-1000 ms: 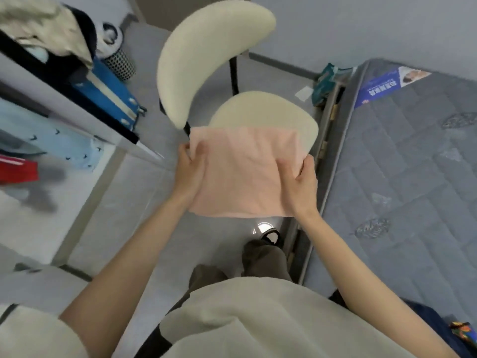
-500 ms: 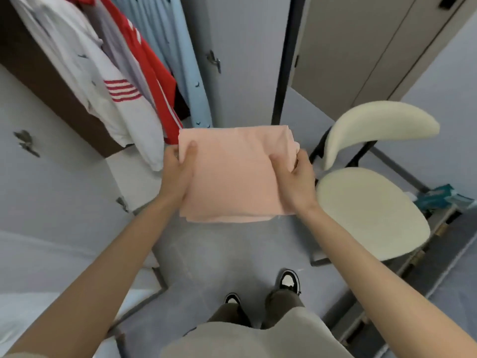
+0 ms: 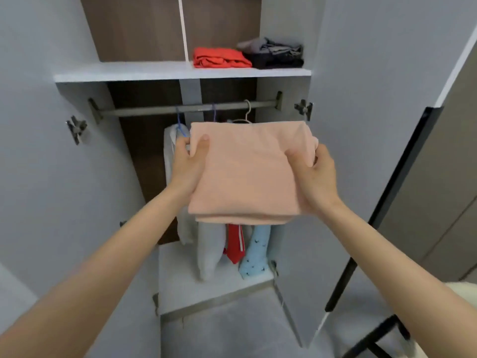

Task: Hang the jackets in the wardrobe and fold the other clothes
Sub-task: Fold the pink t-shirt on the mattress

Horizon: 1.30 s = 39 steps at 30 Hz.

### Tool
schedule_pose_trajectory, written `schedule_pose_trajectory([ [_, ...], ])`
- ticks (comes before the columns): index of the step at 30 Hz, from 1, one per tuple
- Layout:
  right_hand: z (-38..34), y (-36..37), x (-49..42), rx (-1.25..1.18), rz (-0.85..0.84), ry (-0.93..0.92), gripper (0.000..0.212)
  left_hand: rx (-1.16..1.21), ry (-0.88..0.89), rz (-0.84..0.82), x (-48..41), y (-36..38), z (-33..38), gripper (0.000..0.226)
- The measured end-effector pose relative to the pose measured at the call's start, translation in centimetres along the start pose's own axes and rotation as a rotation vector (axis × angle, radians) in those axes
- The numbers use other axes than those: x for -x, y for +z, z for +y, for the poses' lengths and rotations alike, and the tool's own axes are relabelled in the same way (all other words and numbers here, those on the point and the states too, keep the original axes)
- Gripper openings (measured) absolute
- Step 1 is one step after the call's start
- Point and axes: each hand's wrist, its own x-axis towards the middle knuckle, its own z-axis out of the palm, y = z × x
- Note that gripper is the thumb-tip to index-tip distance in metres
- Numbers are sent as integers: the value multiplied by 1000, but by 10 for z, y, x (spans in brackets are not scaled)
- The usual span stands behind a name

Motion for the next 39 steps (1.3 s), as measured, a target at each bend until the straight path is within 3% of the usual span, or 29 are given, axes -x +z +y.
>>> schedule_pose_trajectory([
  [7,-41,49,-144,-116,6,-163,22,40,118,100,-136,6,62,33],
  [15,-82,106,-304,-178,-86,-219,32,-69,304,243,-277,10,114,31],
  [23,-102,162,-429,-137,-187,-157,36,-120,289,270,-409,17,117,28],
  [33,-69,232,-536,50,-155,-58,50,-96,150,189,-547,45,75,32],
  [36,-56,251,-543,237,-132,-72,55,-265,87,178,-564,48,57,35],
  [39,-45,268,-538,538,-174,-172,52,-711,10,53,-566,48,47,55],
])
